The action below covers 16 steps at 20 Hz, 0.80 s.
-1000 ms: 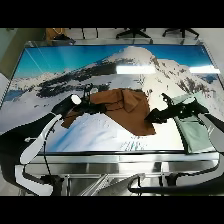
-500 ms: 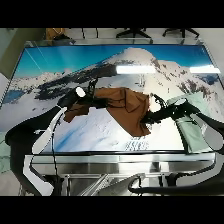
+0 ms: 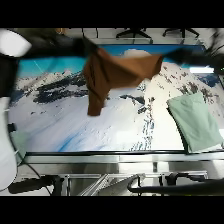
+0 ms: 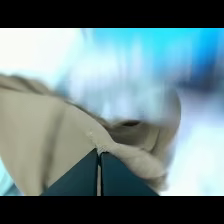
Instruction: Fold the shirts.
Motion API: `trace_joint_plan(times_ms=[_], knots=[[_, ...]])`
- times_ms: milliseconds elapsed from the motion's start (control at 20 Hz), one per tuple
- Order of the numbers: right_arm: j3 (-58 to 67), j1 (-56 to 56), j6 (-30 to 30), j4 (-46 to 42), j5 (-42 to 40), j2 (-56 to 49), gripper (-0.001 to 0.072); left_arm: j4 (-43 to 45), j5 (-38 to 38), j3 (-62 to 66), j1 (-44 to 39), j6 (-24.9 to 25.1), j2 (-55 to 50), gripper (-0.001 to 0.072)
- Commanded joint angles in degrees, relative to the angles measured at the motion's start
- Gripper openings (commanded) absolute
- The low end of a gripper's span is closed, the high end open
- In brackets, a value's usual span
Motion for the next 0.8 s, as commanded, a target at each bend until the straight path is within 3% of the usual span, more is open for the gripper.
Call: trace_joint_plan(times_ms=[0,150,350,550,750], knots=[[23.37,-3.72,3.15,5.38,-7.96,4.20,0.0016,0.20,1.81,12.09,3.76,-0.42,10.12,0.0012],[25.31,-3.69,3.08,2.60,-15.67,9.49,0.0016,-0.26,7.28,-0.15,7.08,-0.11,21.81,0.0012],[25.22,-3.67,4.98,1.57,-13.22,10.93,0.0016,-0.42,3.15,-5.44,9.07,0.20,26.69,0.0013],[18.86,-3.50,6.16,5.51,-5.44,10.47,0.0016,-1.77,-3.10,-5.42,3.65,0.15,22.88,0.0013],[5.05,-3.15,6.62,3.52,2.43,10.84,0.0016,-1.31,-12.11,-6.05,0.00,-0.50,13.51,0.0014]])
